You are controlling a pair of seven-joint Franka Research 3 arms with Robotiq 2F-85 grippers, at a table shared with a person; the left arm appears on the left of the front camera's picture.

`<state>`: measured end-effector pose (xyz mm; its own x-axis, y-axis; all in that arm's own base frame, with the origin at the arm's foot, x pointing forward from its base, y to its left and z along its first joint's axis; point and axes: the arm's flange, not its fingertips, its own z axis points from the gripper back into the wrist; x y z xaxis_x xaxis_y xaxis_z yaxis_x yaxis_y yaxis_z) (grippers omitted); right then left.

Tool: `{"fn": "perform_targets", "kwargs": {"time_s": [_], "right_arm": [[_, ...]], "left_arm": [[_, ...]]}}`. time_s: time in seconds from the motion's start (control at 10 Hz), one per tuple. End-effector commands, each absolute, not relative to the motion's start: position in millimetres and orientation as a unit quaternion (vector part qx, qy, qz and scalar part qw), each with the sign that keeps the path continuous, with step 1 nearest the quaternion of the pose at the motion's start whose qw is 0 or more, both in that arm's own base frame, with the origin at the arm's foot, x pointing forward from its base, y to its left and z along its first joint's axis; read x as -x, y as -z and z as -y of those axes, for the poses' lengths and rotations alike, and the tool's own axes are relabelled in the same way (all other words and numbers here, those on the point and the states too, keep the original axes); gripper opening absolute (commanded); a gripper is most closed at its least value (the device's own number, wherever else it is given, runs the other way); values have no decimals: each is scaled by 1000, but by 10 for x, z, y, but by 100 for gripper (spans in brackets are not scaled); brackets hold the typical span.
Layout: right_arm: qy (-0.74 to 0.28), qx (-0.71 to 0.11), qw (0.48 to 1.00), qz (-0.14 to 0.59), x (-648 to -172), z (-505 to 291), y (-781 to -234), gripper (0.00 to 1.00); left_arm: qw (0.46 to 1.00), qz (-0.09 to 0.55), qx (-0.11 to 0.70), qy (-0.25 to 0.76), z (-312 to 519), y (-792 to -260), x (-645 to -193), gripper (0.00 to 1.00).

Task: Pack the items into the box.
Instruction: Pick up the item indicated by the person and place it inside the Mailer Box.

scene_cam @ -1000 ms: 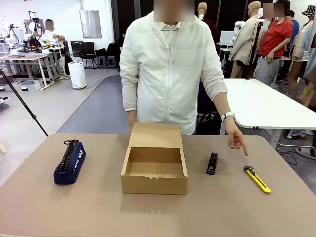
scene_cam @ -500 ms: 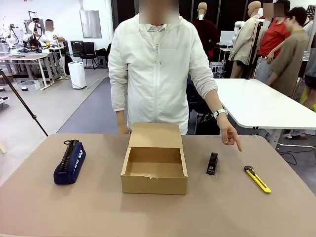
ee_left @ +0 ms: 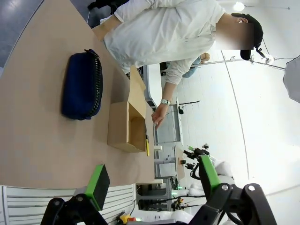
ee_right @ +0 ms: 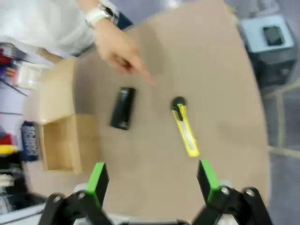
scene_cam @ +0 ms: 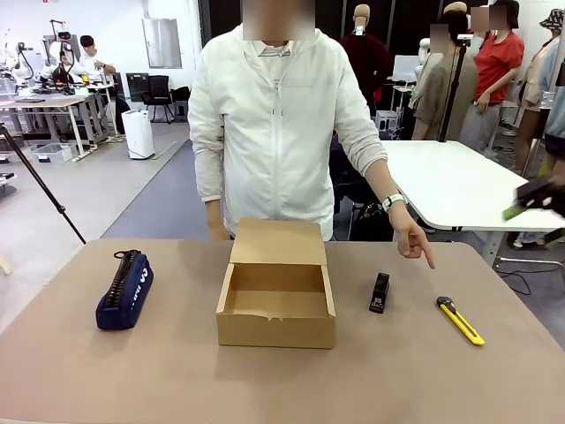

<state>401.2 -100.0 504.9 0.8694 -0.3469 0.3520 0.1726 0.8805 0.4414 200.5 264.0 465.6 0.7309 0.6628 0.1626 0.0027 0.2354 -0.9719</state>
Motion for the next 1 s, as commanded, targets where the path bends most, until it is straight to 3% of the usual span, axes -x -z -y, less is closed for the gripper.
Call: {"fn": "perform_targets", "kwargs": {"time_s": [0.0,0.1,0.2,0.3,0.5,0.6,0.9], "right_arm": [[68,-61,984,152,-4237,926,-4728,100],[45,-26,983,178,-4313,746,-4569,100],[39,-58,970,232,-4261,654,-4599,100],[67,-78,980,168,-4310,756,-4579,100],[38,-54,981,182,-4355,659,-4494,100],[61,-2,982,177,-4463,606,-4406,100],[9,53,989,137,-5091,346,-3903,100]], "left_arm": [[724,298,582,-220,-2653,-4668,-1990,100],[724,298,582,-220,-2653,-4668,-1990,100],[724,298,582,-220,-2653,-4668,-1990,100],[724,298,582,-220,-2653,-4668,-1990,100],[724,298,582,-220,-2653,-4668,-1990,100],[724,298,582,-220,-2653,-4668,-1990,100],[724,298,582,-220,-2653,-4668,-1990,100]]}}
